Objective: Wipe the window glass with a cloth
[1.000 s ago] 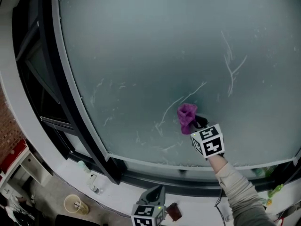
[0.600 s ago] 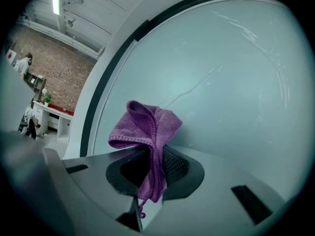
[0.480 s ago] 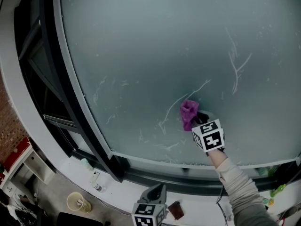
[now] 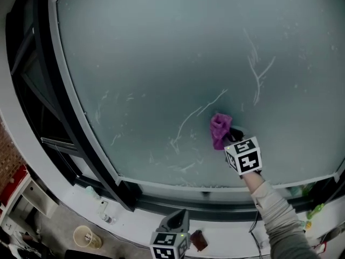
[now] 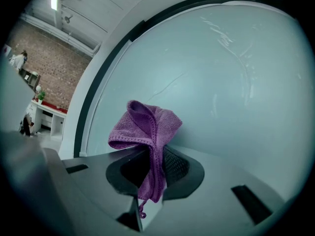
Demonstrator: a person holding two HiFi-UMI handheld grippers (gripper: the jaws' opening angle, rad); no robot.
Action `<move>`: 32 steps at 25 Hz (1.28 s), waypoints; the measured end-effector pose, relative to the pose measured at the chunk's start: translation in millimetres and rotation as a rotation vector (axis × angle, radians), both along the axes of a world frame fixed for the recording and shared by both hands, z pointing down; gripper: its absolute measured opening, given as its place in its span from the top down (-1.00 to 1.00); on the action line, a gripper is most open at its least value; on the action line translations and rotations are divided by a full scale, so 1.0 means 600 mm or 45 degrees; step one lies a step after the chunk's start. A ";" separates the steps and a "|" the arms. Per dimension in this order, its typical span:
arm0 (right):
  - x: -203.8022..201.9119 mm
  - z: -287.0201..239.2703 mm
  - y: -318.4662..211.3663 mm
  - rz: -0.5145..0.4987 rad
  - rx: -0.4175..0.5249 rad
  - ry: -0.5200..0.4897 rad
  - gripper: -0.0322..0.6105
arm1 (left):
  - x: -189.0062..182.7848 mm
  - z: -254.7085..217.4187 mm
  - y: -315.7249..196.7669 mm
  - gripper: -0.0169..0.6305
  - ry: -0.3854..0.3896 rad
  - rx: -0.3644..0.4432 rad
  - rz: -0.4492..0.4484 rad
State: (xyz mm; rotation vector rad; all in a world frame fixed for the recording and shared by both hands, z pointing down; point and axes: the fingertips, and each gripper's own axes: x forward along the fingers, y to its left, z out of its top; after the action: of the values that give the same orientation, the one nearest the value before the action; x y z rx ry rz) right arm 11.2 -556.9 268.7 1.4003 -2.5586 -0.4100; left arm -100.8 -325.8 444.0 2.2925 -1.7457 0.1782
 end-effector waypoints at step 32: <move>0.371 0.040 0.012 0.505 -0.055 -0.071 0.74 | 0.087 0.005 -0.028 0.93 -0.044 0.011 0.233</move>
State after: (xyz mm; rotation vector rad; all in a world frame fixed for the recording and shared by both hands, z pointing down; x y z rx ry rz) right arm 233.6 -549.9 292.7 1.8689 -2.2330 -0.2489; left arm -48.9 -342.4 446.9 2.4684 -1.5537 0.2460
